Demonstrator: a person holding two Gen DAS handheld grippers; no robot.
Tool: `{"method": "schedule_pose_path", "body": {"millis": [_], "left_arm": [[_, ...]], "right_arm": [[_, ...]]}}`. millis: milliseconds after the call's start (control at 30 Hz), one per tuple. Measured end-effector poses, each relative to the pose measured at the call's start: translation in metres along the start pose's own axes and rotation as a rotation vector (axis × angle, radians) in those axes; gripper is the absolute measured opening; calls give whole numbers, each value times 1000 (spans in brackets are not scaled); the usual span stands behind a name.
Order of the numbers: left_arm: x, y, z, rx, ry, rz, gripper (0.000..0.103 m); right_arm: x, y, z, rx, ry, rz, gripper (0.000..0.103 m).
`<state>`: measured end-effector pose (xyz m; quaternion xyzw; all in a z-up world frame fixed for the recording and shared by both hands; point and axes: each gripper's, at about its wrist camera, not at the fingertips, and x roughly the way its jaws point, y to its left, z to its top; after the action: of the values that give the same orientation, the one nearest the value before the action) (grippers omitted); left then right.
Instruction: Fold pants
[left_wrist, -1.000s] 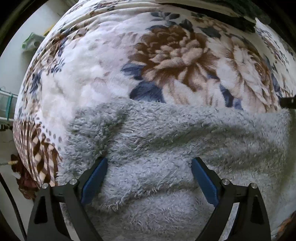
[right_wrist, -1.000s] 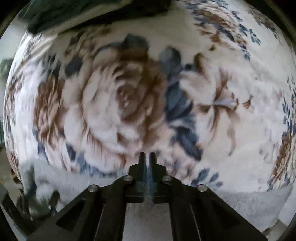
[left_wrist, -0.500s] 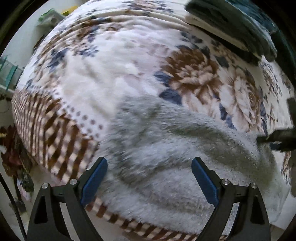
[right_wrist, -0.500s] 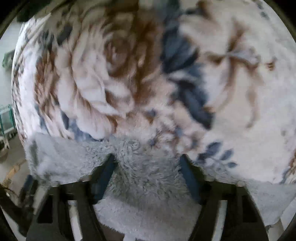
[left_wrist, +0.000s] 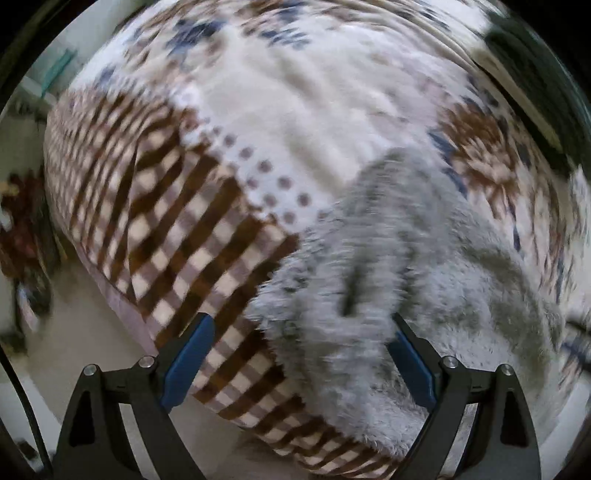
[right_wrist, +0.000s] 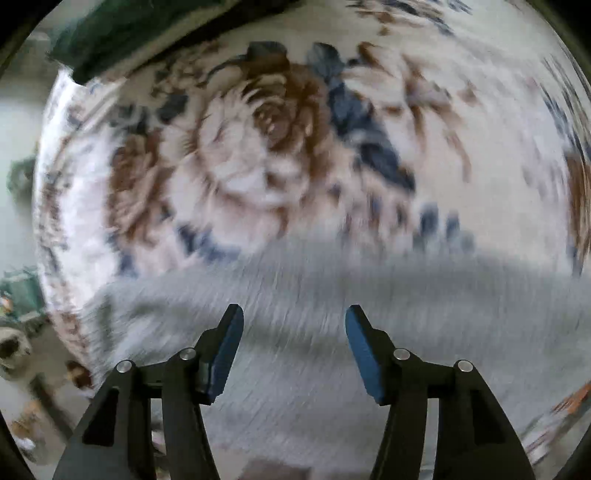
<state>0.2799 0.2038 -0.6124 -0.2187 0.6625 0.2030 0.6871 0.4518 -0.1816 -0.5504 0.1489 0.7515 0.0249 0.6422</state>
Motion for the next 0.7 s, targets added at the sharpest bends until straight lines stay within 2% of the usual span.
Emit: {"method": "schedule_pose_path", "body": {"millis": [33,67,100,133,200,267,367,400,433,467,600,633,700], "left_arm": [[6,8,1,-27,10,-44,92],[12,15,3,-47,17,-94,72],[15,21,5,-59,15,-129,26],[20,29,7,-82,21,-189,24],[24,43,8,-123,37,-244,23],[26,52,9,-132,46,-265,23],[29,54,8,-128,57,-261,23],[29,53,9,-126,58,-258,22],[29,53,10,-117,57,-256,22],[27,50,11,-110,57,-248,21],[47,53,11,-113,90,-208,22],[54,52,10,-109,108,-198,22],[46,38,10,-42,87,-162,25]], "right_arm": [[-2,-4,-17,26,8,20,60],[-2,-11,-35,67,19,34,60],[5,-12,-54,108,38,46,60],[14,-20,-76,148,74,57,60],[48,-21,-113,220,144,65,60],[82,-29,-147,304,225,68,60],[121,-50,-186,461,295,184,60],[129,-55,-190,496,290,206,54],[135,-61,-195,536,264,225,40],[135,-65,-197,557,239,200,7],[153,-73,-205,523,244,47,7],[159,-74,-207,516,259,45,7],[166,-67,-206,465,284,41,7]]}}
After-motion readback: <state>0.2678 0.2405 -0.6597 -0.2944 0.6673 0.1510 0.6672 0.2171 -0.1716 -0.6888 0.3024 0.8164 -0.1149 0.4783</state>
